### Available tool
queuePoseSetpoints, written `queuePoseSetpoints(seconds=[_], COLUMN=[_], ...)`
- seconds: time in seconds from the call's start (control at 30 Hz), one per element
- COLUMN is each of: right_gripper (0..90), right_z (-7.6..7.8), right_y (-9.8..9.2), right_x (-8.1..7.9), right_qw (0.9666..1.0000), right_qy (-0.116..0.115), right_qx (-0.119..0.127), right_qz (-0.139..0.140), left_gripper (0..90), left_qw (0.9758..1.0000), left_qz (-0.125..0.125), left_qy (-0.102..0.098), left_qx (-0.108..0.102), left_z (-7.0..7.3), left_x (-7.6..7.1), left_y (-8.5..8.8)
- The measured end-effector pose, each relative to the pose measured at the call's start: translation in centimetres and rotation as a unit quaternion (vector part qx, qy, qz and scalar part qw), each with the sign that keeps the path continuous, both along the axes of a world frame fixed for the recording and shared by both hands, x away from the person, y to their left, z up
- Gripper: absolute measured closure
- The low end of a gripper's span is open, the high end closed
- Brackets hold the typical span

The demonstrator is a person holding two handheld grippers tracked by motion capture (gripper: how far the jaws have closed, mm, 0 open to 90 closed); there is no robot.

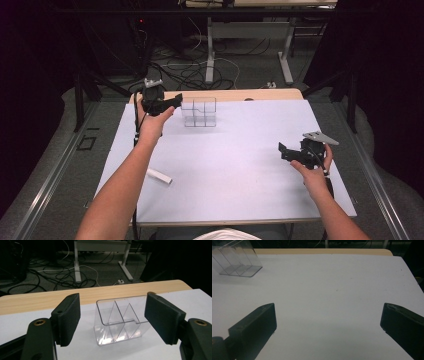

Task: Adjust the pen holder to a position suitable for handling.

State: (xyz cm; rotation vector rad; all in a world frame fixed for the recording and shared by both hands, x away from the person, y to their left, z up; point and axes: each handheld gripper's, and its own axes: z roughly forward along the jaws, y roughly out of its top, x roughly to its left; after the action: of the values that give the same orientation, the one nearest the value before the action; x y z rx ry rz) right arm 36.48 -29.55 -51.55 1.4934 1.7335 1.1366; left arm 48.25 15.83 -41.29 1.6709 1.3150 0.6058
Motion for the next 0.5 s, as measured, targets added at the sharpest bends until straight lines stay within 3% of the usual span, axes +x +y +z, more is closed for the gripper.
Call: queuePoseSetpoints(seconds=[0.23, 0.3, 0.4, 0.5], right_gripper=[0.0, 0.2, 0.4, 0.4], right_z=[-0.1, -0.2, -0.3, -0.3], right_y=[-0.1, -0.1, 0.0, 0.1], right_x=[0.1, 0.1, 0.1, 0.1], right_qw=[1.0000, 1.0000, 1.0000, 0.9999], right_qy=[0.001, 0.003, 0.007, 0.006], right_qx=[0.003, 0.002, 0.002, 0.003], right_qz=[0.001, 0.004, 0.006, 0.009], left_gripper=[30.4, 31.7, 35.9, 39.6], left_qw=[0.9995, 0.9995, 0.9989, 0.9985], left_qz=[0.004, 0.005, 0.009, 0.009], left_qy=[0.028, 0.032, 0.043, 0.053], left_qx=[0.012, 0.008, -0.015, -0.012], left_z=[-0.2, -0.4, -0.9, -1.5], left_x=[1.5, 1.9, 2.5, 3.1], left_y=[-0.5, -0.5, -0.7, -1.0])
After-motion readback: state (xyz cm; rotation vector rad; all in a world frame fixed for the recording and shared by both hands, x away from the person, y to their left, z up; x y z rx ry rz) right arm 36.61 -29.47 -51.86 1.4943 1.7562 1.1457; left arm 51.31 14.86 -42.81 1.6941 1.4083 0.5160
